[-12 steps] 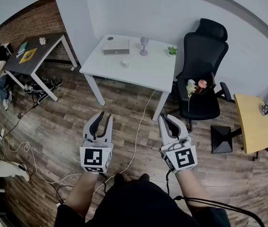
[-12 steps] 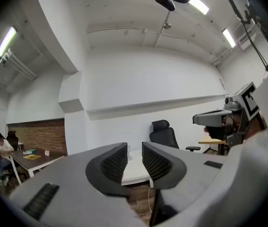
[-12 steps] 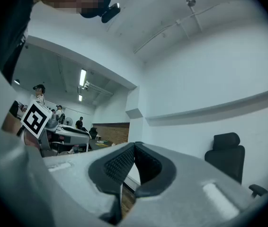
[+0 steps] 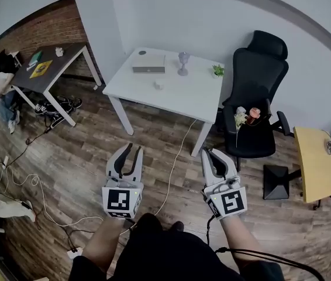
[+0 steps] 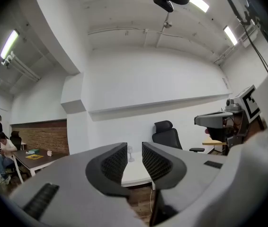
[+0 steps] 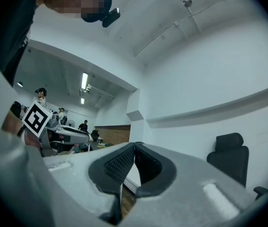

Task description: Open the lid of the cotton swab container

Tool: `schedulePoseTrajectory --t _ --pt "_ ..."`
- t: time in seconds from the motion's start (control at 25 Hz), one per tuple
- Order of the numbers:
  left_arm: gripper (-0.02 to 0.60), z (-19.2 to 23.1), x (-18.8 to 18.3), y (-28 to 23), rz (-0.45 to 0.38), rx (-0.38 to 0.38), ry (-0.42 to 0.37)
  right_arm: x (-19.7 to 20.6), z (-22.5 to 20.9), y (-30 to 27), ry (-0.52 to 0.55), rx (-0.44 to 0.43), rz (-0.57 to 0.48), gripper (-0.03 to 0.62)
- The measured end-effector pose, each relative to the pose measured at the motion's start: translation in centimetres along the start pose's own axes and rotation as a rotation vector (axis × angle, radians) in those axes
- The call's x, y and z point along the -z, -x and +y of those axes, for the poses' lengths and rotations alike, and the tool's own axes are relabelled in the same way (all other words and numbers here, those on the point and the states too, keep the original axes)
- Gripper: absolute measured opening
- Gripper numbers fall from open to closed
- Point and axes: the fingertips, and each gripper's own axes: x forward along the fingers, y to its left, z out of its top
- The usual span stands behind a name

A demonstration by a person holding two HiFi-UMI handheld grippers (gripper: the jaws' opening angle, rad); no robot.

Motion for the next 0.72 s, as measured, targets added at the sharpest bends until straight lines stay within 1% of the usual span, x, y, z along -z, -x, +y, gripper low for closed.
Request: schedulePoseTrajectory --t 0.04,0.08,0.12,0.16,0.2,0.28,0.4,0.56,0.72 --pt "0.095 0.4 -0.1 -0.2 -0.007 -0.008 0.001 0.3 0.0 -0.5 0.006 -0.01 0.005 0.008" --pt "0.096 0.7 0.0 -0.5 -0.013 -0.01 0.003 0.6 0.0 -1.1 0.011 -0.022 0.013 0.044" --pt "0.11 1.1 0.1 -0.8 -0.014 -0.006 0.007 1.0 0.1 -1.7 0.014 -0.034 0.022 0.095" --pt "0.143 1.4 0.4 -1.2 -0.012 0.003 0.012 1.4 0.3 -2.4 0.019 -0.043 0.029 0.135" --pt "0.167 1.8 0.8 -1.7 -0.007 0.014 0.018 1.7 0.4 -3.1 0.027 -0.049 0.034 0.15" --pt "0.191 3.0 1.7 -3.2 0.002 0.037 0.03 2.3 0.4 -4.9 0.044 -0.052 0.04 0.164" --pt "0.192 5.3 3.4 -6.0 0.007 0.068 0.053 3.1 0.2 -8.3 0.047 -0.041 0.056 0.166" --pt "0.192 9.7 5.1 -11.2 0.009 0.106 0.087 4.5 -1.3 -13.7 0.05 0.005 0.09 0.166" --pt "0.192 14.8 6.7 -16.3 0.023 0.14 0.123 5.6 -2.8 -19.1 0.099 0.06 0.132 0.163"
